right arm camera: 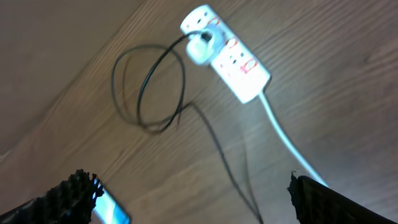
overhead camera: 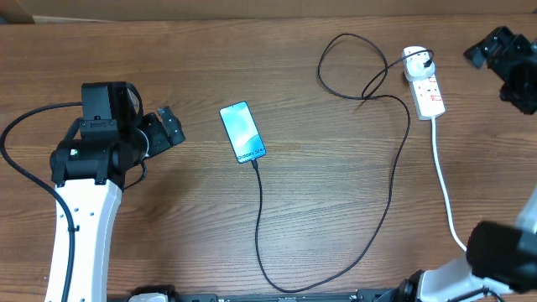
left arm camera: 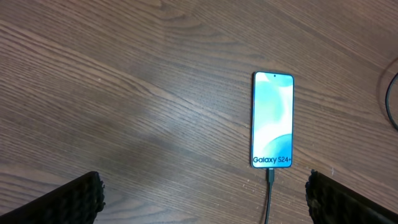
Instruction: Plug charger to phone and switch on socket
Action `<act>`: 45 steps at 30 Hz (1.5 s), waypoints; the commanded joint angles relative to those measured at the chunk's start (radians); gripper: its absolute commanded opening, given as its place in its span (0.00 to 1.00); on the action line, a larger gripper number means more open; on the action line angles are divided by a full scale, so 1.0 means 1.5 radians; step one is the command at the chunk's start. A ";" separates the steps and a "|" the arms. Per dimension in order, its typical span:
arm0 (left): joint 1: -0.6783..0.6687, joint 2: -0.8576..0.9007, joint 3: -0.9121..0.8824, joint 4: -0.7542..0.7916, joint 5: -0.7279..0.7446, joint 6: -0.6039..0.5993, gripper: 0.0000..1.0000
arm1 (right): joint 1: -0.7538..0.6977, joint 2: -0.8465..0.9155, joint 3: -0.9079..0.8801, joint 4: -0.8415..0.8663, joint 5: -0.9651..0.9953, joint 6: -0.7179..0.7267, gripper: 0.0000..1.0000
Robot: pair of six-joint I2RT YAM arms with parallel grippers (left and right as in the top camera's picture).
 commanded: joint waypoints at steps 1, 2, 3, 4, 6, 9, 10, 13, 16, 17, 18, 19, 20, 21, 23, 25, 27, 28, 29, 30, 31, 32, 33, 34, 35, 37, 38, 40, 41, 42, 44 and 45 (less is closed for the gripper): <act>0.004 0.003 0.002 0.002 -0.002 0.007 0.99 | 0.033 -0.043 0.006 -0.036 -0.003 -0.001 1.00; 0.004 0.003 0.002 0.002 -0.002 0.007 1.00 | 0.043 -0.051 0.006 -0.050 -0.003 -0.001 1.00; 0.004 0.003 0.002 0.002 -0.002 0.007 1.00 | 0.053 -0.058 0.006 -0.063 -0.003 -0.001 1.00; 0.004 0.003 0.002 0.002 -0.002 0.007 1.00 | 0.063 -0.064 0.006 -0.076 -0.003 -0.006 1.00; 0.004 0.003 0.002 0.002 -0.002 0.007 1.00 | 0.083 -0.078 0.006 -0.099 0.004 -0.018 1.00; 0.004 0.003 0.002 0.002 -0.002 0.007 1.00 | 0.111 -0.101 0.006 -0.126 0.017 -0.018 1.00; 0.004 0.003 0.002 0.002 -0.002 0.007 0.99 | 0.121 -0.112 0.006 -0.132 0.016 -0.018 1.00; 0.004 0.003 0.002 0.002 -0.002 0.007 1.00 | 0.160 -0.161 -0.013 -0.132 0.014 -0.041 1.00; 0.004 0.003 0.002 0.002 -0.002 0.007 1.00 | 0.191 -0.218 -0.047 -0.132 0.012 -0.048 1.00; 0.004 0.003 0.002 0.002 -0.002 0.007 1.00 | 0.198 -0.235 -0.060 -0.132 0.012 -0.048 1.00; 0.004 0.003 0.002 0.002 -0.002 0.007 0.99 | 0.203 -0.252 -0.073 -0.132 0.012 -0.048 1.00; 0.004 0.003 0.002 0.002 -0.002 0.007 1.00 | 0.207 -0.271 -0.089 -0.132 0.012 -0.048 1.00; 0.004 0.003 0.002 0.002 -0.002 0.007 0.99 | 0.212 -0.296 -0.109 -0.131 0.011 -0.048 1.00; 0.004 0.003 0.002 0.002 -0.002 0.007 1.00 | 0.213 -0.310 -0.121 -0.131 0.011 -0.048 1.00; 0.004 0.003 0.002 0.002 -0.002 0.007 1.00 | 0.216 -0.372 -0.179 -0.129 0.011 -0.048 1.00; 0.004 0.003 0.002 0.002 -0.002 0.007 0.99 | 0.216 -0.413 -0.218 -0.129 0.011 -0.048 1.00; 0.004 0.003 0.002 0.002 -0.002 0.007 0.99 | 0.216 -0.451 -0.256 -0.129 0.011 -0.048 1.00; 0.004 0.003 0.002 0.002 -0.002 0.007 1.00 | 0.216 -0.465 -0.270 -0.132 0.011 -0.047 1.00; 0.004 0.003 0.002 0.002 -0.002 0.007 1.00 | 0.216 -0.476 -0.281 -0.132 0.011 -0.045 1.00; 0.004 0.003 0.002 0.002 -0.002 0.007 1.00 | 0.216 -0.491 -0.292 -0.132 0.006 -0.046 1.00; 0.004 0.003 0.002 0.002 -0.002 0.007 1.00 | 0.216 -0.494 -0.293 -0.132 0.006 -0.046 1.00; 0.004 0.003 0.002 0.002 -0.002 0.007 1.00 | 0.216 -0.496 -0.293 -0.132 0.006 -0.046 1.00; 0.004 0.003 0.002 0.002 -0.002 0.007 1.00 | 0.216 -0.496 -0.293 -0.132 0.006 -0.046 1.00; 0.004 0.003 0.002 0.002 -0.002 0.007 1.00 | 0.216 -0.496 -0.293 -0.132 0.007 -0.046 1.00; 0.004 0.003 0.002 0.002 -0.002 0.007 1.00 | 0.216 -0.494 -0.293 -0.132 0.007 -0.046 1.00; 0.004 0.003 0.002 0.002 -0.002 0.007 1.00 | 0.216 -0.491 -0.293 -0.132 0.007 -0.046 1.00; 0.004 0.003 0.002 0.002 -0.002 0.007 1.00 | 0.216 -0.491 -0.293 -0.132 0.007 -0.046 1.00; 0.004 0.003 0.002 0.002 -0.002 0.007 0.99 | 0.216 -0.489 -0.293 -0.132 0.007 -0.046 1.00; 0.004 0.003 0.002 0.002 -0.003 0.007 0.99 | 0.216 -0.488 -0.293 -0.132 0.007 -0.046 1.00; 0.004 0.003 0.002 0.002 -0.003 0.007 1.00 | 0.216 -0.488 -0.293 -0.132 0.007 -0.046 1.00; 0.004 0.003 0.002 0.002 -0.002 0.007 0.99 | 0.216 -0.488 -0.293 -0.131 0.014 -0.048 1.00; 0.004 0.003 0.002 0.002 -0.002 0.007 1.00 | 0.216 -0.488 -0.293 -0.131 0.025 -0.048 1.00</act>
